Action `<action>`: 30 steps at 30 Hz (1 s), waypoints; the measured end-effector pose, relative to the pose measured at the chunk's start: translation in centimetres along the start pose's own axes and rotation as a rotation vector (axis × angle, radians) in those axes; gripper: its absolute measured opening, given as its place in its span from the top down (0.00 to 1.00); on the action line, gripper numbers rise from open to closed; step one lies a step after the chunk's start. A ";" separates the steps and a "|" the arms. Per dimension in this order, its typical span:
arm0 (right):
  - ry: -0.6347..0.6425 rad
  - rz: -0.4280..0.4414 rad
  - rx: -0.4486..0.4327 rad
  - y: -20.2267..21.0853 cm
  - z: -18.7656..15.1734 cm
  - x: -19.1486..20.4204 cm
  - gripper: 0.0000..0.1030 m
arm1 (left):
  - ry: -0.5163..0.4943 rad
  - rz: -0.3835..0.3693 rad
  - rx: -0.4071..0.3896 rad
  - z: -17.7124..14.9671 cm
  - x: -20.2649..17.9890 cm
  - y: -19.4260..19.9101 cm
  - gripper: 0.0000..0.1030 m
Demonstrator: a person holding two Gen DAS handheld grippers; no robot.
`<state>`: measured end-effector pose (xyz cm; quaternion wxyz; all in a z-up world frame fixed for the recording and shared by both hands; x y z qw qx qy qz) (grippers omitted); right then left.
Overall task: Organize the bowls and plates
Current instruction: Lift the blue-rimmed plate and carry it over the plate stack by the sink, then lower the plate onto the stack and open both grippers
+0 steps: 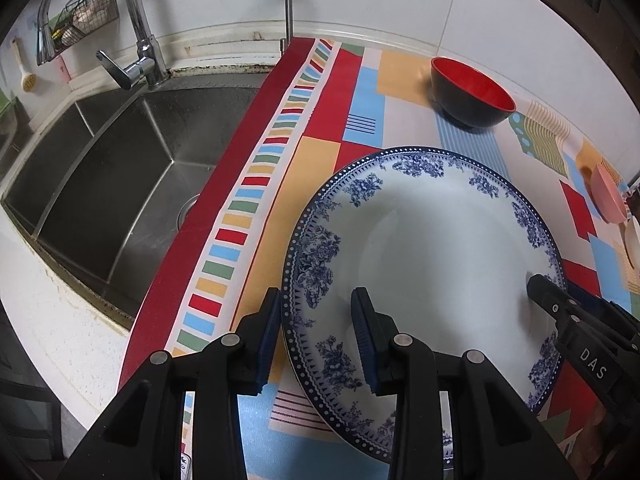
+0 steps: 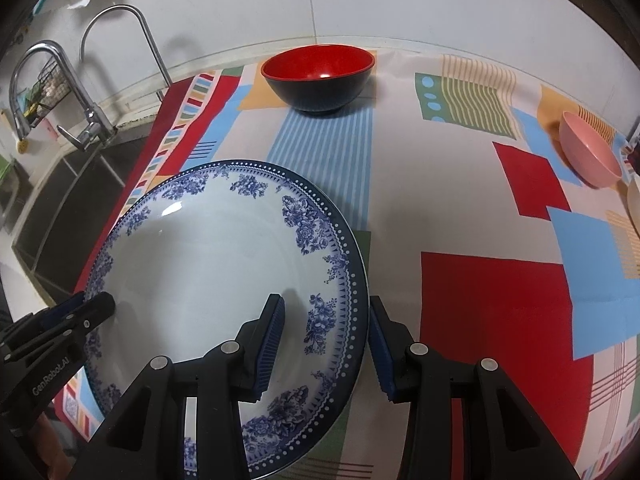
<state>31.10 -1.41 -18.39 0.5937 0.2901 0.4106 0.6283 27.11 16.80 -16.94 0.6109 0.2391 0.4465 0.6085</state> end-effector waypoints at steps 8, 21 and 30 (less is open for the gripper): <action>0.030 -0.009 -0.014 -0.1 -0.1 0.3 0.58 | -0.002 -0.003 -0.007 0.2 0.0 0.1 0.52; -0.004 -0.010 -0.094 2.7 1.3 -2.4 0.40 | -0.116 0.011 -0.155 3.1 -4.1 4.0 0.31; -0.064 -0.056 -0.175 5.8 3.0 -7.8 0.29 | -0.225 -0.067 -0.219 5.3 -10.9 5.0 0.20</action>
Point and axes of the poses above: each gripper's, at about its wrist camera, not at the fingertips, and y roughly against the way its jaws point, x to its left, z to its top, the point moved 8 cm from there along -y, roughly the way its jaws point, and after that the axes turned 12 degrees about -z, right-handed, at the moved point
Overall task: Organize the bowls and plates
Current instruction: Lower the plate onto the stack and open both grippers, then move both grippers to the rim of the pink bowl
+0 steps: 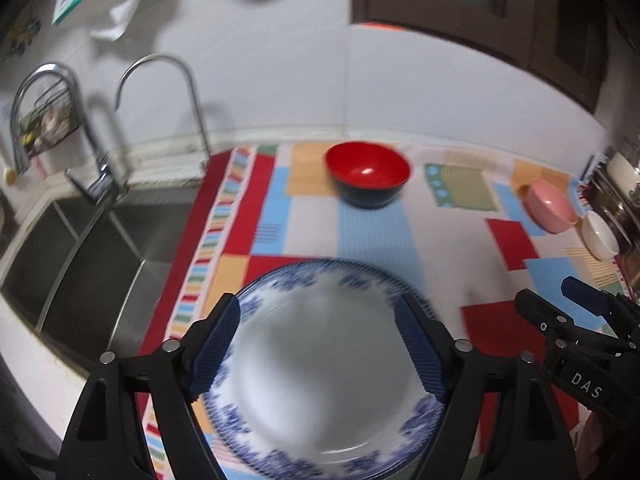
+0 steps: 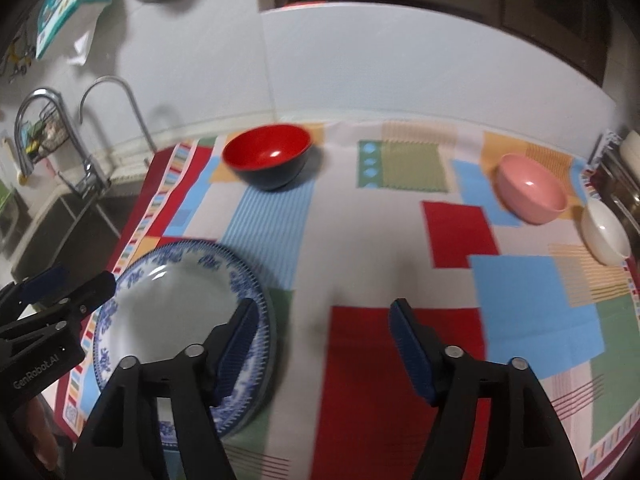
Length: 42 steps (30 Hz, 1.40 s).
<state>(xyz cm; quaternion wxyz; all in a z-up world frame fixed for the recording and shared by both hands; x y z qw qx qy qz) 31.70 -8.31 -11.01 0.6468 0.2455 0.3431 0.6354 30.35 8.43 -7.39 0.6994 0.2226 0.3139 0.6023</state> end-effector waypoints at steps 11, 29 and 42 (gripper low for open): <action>-0.068 -0.084 -0.094 1.7 2.7 -7.8 0.24 | -0.112 -0.070 -0.081 4.0 -8.3 -0.8 0.06; -0.287 -0.228 -0.169 0.9 6.1 -23.6 0.24 | -0.288 -0.228 -0.121 10.4 -23.1 -5.3 0.06; -0.404 -0.230 -0.080 -6.5 7.6 -29.7 0.25 | -0.383 -0.294 -0.008 13.8 -28.9 -14.9 0.11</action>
Point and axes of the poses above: each gripper's, at about its wrist camera, not at the fingertips, and y roughly against the way its jaws point, x to its left, z to its top, the point moved 8 cm from there along -y, roughly the way its jaws point, and after that the axes turned 12 degrees about -z, right-handed, at the moved point
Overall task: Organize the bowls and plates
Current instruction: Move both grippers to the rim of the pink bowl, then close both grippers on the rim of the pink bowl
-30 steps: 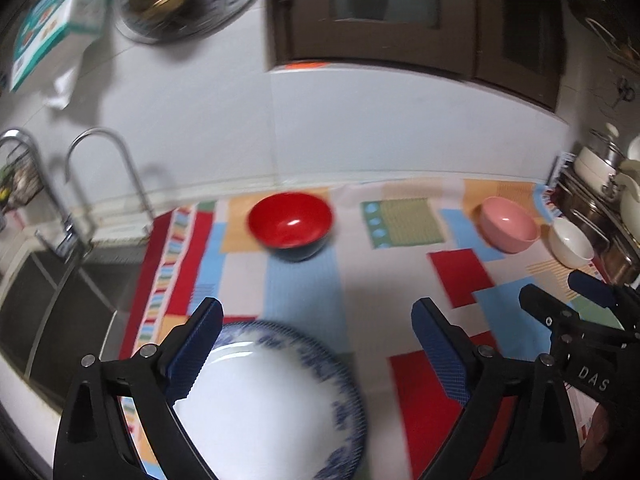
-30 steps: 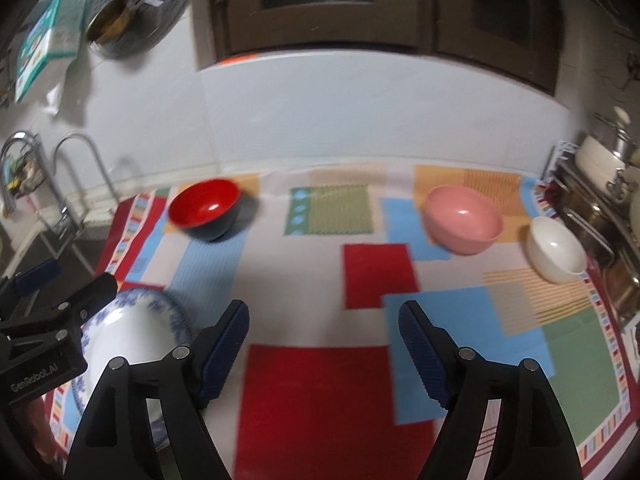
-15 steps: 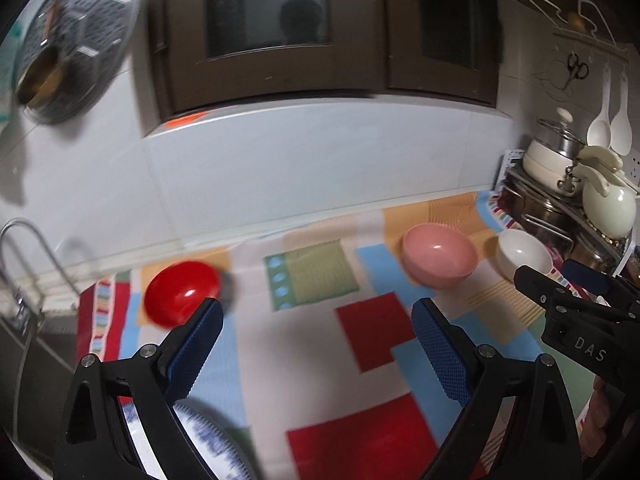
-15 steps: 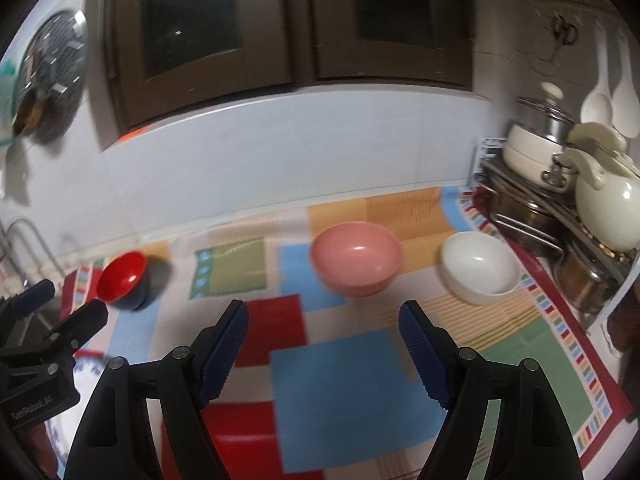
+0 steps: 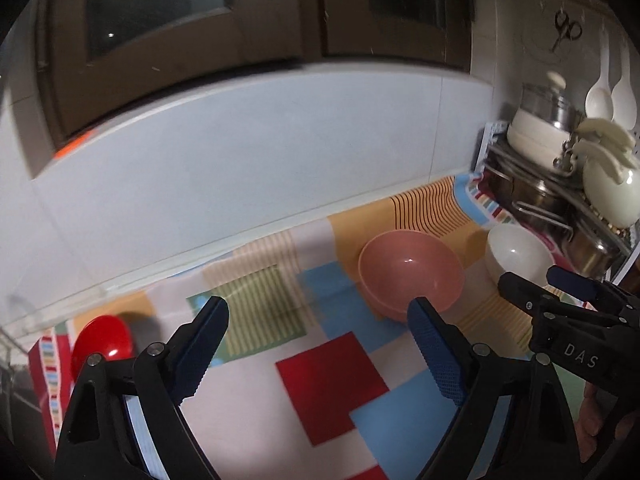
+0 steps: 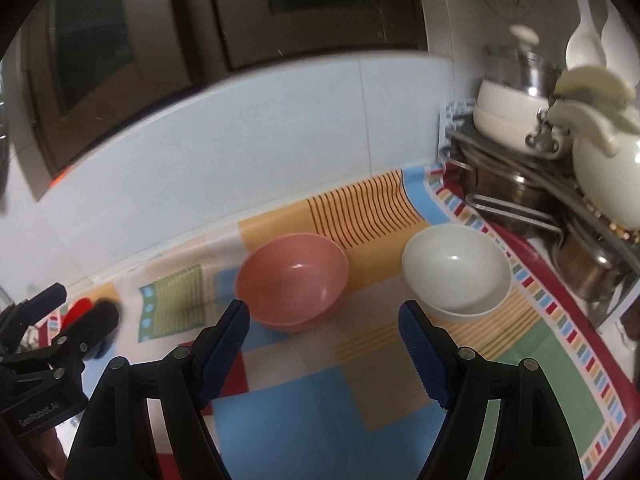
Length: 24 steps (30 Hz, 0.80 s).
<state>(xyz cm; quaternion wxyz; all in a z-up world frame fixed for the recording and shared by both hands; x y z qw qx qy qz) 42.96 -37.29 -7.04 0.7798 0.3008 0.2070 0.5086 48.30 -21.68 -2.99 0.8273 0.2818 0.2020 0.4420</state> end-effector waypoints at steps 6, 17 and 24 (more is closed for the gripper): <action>-0.002 -0.005 0.075 -4.6 0.1 0.2 0.33 | -0.012 -0.017 0.072 0.4 0.6 -4.8 0.18; 0.023 -0.023 0.162 -10.3 0.0 1.1 0.49 | -0.015 -0.052 0.170 0.2 0.5 -12.1 0.35; 0.022 -0.027 0.222 -12.6 -0.4 1.6 0.62 | 0.002 -0.071 0.234 -0.6 0.2 -15.5 0.47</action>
Point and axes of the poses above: each gripper's, at about its wrist camera, not at the fingertips, and y roughly against the way its jaws point, x to its left, z to its top, the point moved 8 cm from there along -y, roughly the way its jaws point, and after that the axes turned 12 degrees about -z, right-handed, at the moved point
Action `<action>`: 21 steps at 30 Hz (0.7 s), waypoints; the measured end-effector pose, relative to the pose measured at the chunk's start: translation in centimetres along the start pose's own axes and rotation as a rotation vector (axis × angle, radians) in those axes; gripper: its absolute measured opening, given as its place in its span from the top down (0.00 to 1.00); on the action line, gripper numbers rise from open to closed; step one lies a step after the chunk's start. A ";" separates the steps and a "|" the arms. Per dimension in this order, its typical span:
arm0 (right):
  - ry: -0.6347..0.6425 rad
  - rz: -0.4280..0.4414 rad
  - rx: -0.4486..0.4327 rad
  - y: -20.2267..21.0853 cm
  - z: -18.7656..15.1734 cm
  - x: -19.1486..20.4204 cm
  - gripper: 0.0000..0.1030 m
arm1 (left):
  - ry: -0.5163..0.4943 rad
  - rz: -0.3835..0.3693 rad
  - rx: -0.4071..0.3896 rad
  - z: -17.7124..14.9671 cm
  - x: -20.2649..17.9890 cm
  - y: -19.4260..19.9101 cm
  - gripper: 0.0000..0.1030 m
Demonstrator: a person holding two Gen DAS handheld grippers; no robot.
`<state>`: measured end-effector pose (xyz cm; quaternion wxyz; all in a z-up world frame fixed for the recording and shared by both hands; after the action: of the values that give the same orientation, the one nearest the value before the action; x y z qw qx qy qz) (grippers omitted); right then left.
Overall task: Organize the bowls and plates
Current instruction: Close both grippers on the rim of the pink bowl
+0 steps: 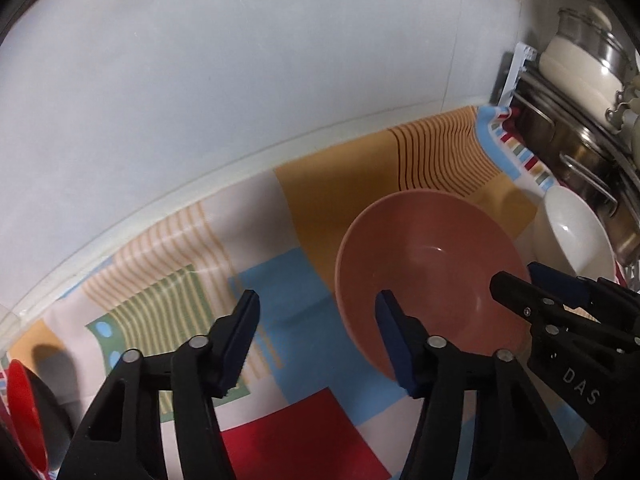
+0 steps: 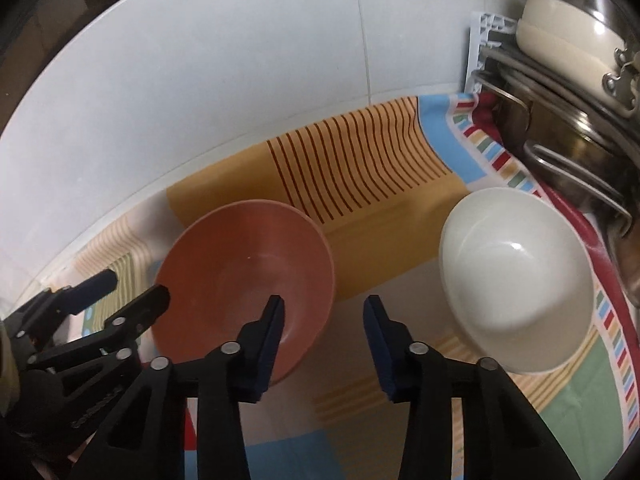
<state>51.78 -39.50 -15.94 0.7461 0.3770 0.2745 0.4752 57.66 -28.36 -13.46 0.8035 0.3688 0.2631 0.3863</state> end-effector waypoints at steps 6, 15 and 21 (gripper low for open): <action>0.013 0.001 0.032 -1.2 0.0 0.5 0.78 | 0.031 -0.059 0.044 -0.1 -0.4 -1.8 0.66; 0.022 -0.004 0.039 -1.3 0.1 0.4 0.86 | 0.054 -0.095 0.063 0.0 -1.0 -2.9 0.87; 0.030 -0.010 0.036 -1.0 0.3 0.4 0.87 | 0.054 -0.074 0.051 -0.4 -0.6 -1.5 0.88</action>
<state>52.62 -39.51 -16.60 0.7375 0.3818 0.2957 0.4721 57.71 -29.34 -14.85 0.8002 0.3684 0.3079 0.3594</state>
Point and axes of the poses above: each gripper's, at about its wrist camera, not at the fingertips, and y roughly against the way its jaws point, x to its left, z to its top, the point moved 8 cm from there along -y, roughly the way its jaws point, and after that the axes turned 12 degrees about -z, right-handed, at the moved point
